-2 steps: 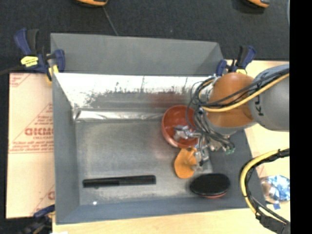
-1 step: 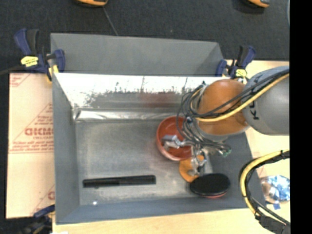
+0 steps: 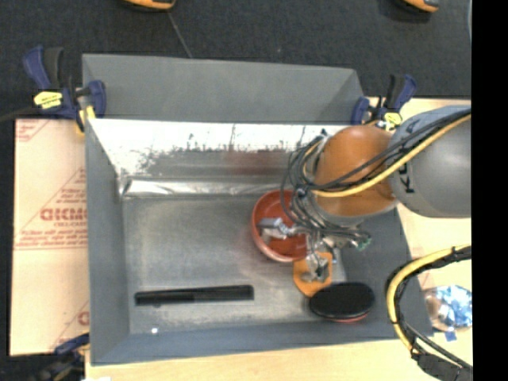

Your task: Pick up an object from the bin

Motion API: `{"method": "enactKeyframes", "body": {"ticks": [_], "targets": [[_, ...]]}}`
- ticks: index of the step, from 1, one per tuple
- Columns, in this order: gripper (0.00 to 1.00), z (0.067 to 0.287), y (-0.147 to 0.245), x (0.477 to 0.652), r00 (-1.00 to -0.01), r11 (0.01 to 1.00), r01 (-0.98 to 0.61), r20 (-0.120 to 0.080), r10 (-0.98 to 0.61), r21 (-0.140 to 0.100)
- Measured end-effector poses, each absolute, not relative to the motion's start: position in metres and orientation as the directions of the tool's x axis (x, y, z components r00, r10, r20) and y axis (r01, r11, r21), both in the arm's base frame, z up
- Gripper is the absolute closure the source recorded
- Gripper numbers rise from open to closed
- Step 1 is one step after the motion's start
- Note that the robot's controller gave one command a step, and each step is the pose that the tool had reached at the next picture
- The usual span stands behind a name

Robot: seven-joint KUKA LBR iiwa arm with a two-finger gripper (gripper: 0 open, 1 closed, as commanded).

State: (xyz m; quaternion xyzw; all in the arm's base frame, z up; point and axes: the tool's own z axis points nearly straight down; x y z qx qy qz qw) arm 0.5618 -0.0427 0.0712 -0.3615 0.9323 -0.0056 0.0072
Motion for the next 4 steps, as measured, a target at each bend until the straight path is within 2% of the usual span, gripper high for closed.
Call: {"method": "enactKeyframes", "body": {"ticks": [1, 2, 3, 4], "targets": [[1.00, 0.076, -0.050, 0.562, -0.759, 0.759, -0.650, -0.021, -0.651, -0.023], [1.00, 0.076, -0.050, 0.562, -0.759, 0.759, -0.650, -0.021, -0.651, -0.023], [1.00, 0.088, -0.050, 0.562, -0.759, 0.760, -0.650, -0.027, -0.650, -0.026], [1.00, 0.107, -0.050, 0.562, -0.760, 0.760, -0.649, -0.024, -0.650, -0.024]]}}
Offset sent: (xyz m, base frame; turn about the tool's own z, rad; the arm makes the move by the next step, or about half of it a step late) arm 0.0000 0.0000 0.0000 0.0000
